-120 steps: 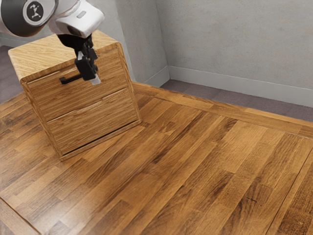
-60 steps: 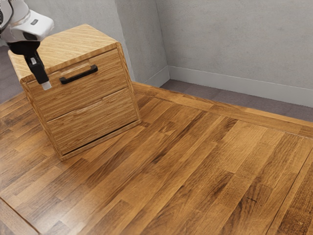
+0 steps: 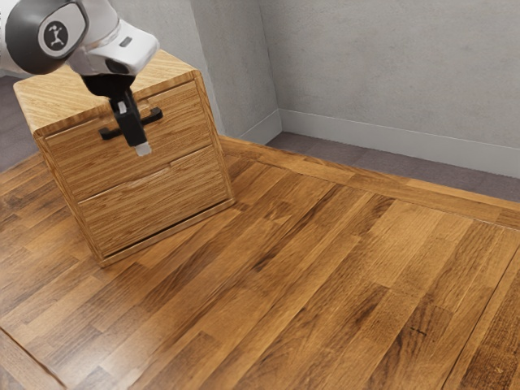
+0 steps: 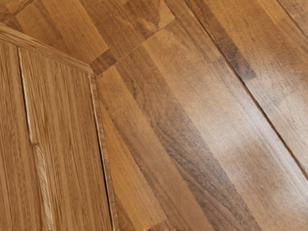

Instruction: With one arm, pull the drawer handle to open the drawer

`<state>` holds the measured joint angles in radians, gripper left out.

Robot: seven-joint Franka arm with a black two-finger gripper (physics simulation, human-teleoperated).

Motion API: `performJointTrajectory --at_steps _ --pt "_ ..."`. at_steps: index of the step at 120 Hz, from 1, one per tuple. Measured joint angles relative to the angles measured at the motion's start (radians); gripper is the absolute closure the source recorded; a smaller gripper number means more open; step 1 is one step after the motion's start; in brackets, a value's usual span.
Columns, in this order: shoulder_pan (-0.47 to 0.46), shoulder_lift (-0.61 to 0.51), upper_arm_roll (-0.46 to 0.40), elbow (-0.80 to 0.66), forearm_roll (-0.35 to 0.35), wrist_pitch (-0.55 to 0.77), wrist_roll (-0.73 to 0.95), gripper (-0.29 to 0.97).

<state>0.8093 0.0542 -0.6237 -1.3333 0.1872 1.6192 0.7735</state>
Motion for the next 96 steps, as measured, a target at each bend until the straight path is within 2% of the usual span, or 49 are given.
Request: performJointTrajectory --at_steps 26,52,69,96 --pt "0.093 0.020 0.006 -0.006 -0.003 0.021 -0.007 0.00" --pt "0.062 0.026 0.006 -0.008 -0.002 0.037 -0.011 0.00" --pt "0.076 0.046 0.042 -0.006 0.028 0.083 -0.009 0.00" --pt "0.062 0.087 0.047 -0.006 0.049 0.128 -0.008 0.00"
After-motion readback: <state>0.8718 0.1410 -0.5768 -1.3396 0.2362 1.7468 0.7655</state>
